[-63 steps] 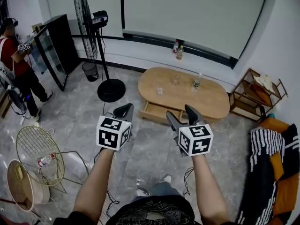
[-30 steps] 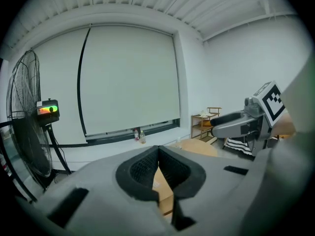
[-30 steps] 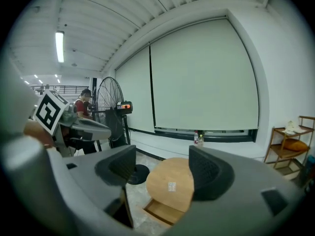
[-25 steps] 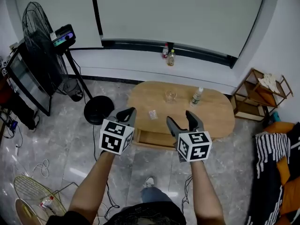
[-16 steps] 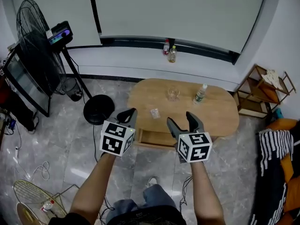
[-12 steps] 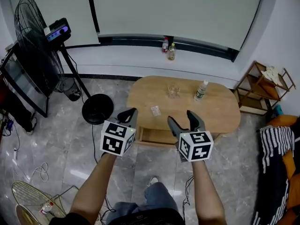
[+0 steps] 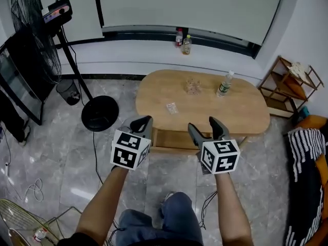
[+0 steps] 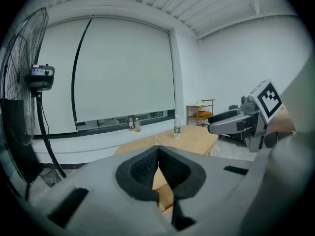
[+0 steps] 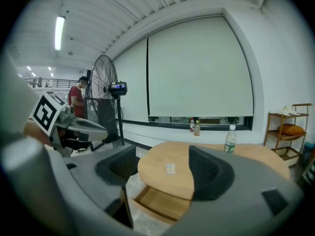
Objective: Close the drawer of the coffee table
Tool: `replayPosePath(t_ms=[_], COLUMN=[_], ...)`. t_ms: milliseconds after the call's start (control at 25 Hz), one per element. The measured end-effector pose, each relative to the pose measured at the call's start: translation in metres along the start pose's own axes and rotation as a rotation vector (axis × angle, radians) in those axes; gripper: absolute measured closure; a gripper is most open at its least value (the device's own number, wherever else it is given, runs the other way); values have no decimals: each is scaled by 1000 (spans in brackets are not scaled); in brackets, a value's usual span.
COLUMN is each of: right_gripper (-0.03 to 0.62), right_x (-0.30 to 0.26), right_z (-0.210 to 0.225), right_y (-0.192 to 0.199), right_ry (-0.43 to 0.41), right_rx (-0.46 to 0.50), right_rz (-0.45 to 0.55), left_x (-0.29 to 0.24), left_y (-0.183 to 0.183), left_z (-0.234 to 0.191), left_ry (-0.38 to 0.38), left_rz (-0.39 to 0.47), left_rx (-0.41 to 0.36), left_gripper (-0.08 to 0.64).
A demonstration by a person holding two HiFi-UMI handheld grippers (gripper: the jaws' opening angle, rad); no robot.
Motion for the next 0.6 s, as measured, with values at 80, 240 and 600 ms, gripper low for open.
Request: replayPosePath(t_ms=[80, 240, 600], right_gripper=[268, 268, 253], right_x=[-11, -33, -58], right_z=[-5, -13, -43], right_y=[26, 75, 173], right_ry=[6, 18, 30], right_rx=[12, 50, 43], right_rz=[0, -1, 28], left_x=[-11, -39, -77], left_y=[28, 76, 183], left_z=[-6, -19, -24], left_ry=[5, 19, 39], left_rz=[5, 29, 54], left_rx=[-9, -6, -22], left_gripper=[552, 552, 552])
Point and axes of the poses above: the fingertips, and each gripper's own axes: x backward along the fingers, z to its right, y out of its underside, the point moved 1 cm from there along x, backward along the fingers, and after that the axes turned 12 degrees about x, right-handed, at the moved point
